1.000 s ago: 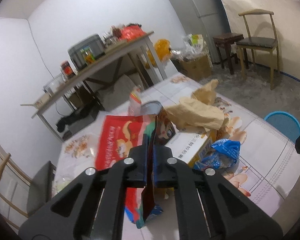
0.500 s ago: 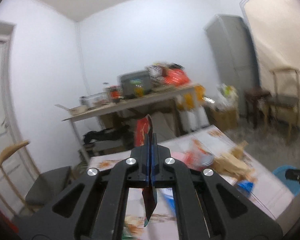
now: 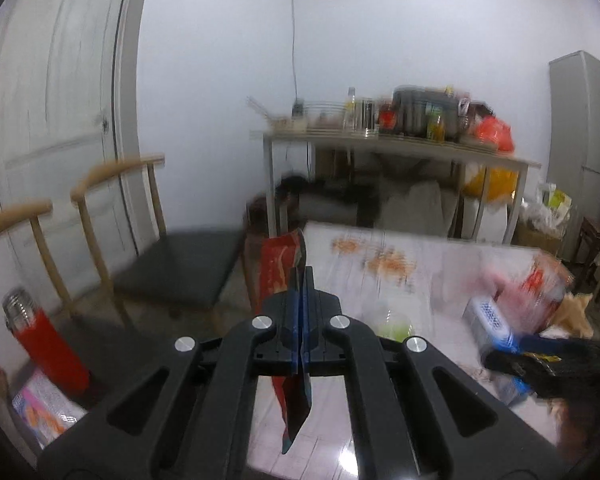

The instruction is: Collect trash

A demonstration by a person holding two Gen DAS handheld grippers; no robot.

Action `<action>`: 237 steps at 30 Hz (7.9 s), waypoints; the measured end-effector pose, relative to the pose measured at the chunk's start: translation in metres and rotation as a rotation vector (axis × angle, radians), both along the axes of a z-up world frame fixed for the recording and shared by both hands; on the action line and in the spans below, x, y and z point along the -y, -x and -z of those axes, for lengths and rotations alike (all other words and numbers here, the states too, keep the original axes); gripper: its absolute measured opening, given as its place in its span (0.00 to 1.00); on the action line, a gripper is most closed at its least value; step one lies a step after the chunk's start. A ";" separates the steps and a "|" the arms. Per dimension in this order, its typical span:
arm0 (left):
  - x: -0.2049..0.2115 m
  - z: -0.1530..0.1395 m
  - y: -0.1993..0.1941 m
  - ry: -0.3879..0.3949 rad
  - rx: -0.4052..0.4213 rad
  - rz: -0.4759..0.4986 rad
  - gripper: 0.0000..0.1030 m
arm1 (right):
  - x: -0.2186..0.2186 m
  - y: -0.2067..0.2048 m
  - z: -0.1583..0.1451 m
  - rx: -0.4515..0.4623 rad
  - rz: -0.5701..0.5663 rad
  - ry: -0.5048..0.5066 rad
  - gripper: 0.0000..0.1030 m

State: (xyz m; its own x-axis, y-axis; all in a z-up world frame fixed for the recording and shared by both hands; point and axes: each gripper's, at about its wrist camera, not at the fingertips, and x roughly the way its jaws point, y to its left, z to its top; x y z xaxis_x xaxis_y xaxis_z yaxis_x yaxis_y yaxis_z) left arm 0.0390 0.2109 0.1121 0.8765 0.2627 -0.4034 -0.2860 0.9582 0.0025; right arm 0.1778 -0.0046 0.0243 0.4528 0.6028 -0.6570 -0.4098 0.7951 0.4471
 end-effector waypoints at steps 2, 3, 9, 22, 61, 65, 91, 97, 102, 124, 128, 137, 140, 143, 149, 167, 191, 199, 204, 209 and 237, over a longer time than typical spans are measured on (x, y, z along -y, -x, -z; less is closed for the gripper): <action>-0.004 0.015 -0.002 0.015 -0.033 0.013 0.00 | -0.017 -0.025 0.015 -0.091 -0.028 -0.014 0.85; -0.003 0.022 -0.006 0.014 -0.046 0.021 0.00 | -0.023 -0.032 0.020 -0.118 -0.029 -0.013 0.84; 0.003 0.046 -0.014 0.027 -0.065 0.088 0.00 | -0.047 -0.060 0.050 -0.261 -0.020 0.032 0.76; 0.004 0.057 -0.024 0.054 -0.067 0.135 0.00 | -0.039 -0.059 0.069 -0.359 -0.007 -0.022 0.54; 0.351 -0.067 -0.028 0.192 0.057 1.126 0.00 | 0.432 0.208 -0.021 0.066 0.877 -0.385 0.53; 0.431 -0.048 -0.063 0.293 -0.164 1.280 0.00 | 0.487 0.236 0.014 -0.002 1.040 -0.416 0.53; 0.715 0.187 -0.166 0.123 -0.878 1.135 0.49 | 0.657 0.144 0.309 -0.596 1.277 -0.564 0.64; 0.689 0.162 -0.161 0.129 -0.823 1.163 0.51 | 0.652 0.143 0.322 -0.629 1.279 -0.501 0.64; 0.667 0.136 -0.156 0.146 -0.774 1.199 0.51 | 0.648 0.154 0.315 -0.614 1.285 -0.449 0.64; 0.406 0.030 -0.185 0.140 -0.504 1.058 0.63 | 0.572 0.077 0.217 -0.331 0.872 -0.320 0.76; 0.358 0.015 -0.192 0.184 -0.427 0.968 0.64 | 0.560 -0.024 0.231 -0.386 0.721 -0.285 0.80; 0.290 -0.001 -0.214 0.248 -0.333 0.834 0.65 | 0.539 -0.187 0.387 -0.765 0.691 -0.162 0.78; 0.284 0.007 -0.221 0.255 -0.334 0.826 0.65 | 0.535 -0.200 0.440 -0.870 0.717 -0.162 0.70; 0.282 0.018 -0.231 0.250 -0.347 0.816 0.65 | 0.539 -0.205 0.481 -0.937 0.751 -0.177 0.65; 0.271 0.032 -0.253 0.292 -0.379 0.782 0.65 | 0.557 -0.198 0.533 -1.010 0.860 -0.268 0.55; 0.254 0.054 -0.279 0.358 -0.416 0.740 0.55 | 0.551 -0.209 0.583 -1.031 0.925 -0.353 0.27; 0.238 0.048 -0.263 0.363 -0.383 0.697 0.38 | 0.549 -0.217 0.539 -0.882 0.970 -0.377 0.03; 0.236 0.042 -0.246 0.387 -0.346 0.734 0.36 | 0.579 -0.154 0.362 -0.508 0.966 -0.352 0.02; 0.230 0.040 -0.232 0.422 -0.316 0.767 0.36 | 0.622 -0.026 0.277 -0.352 1.102 -0.353 0.02; 0.226 0.038 -0.217 0.453 -0.284 0.793 0.36 | 0.643 0.114 0.260 -0.366 1.327 -0.365 0.02; 0.186 0.028 -0.144 0.477 -0.213 0.787 0.36 | 0.590 0.095 0.291 -0.535 1.371 -0.167 0.10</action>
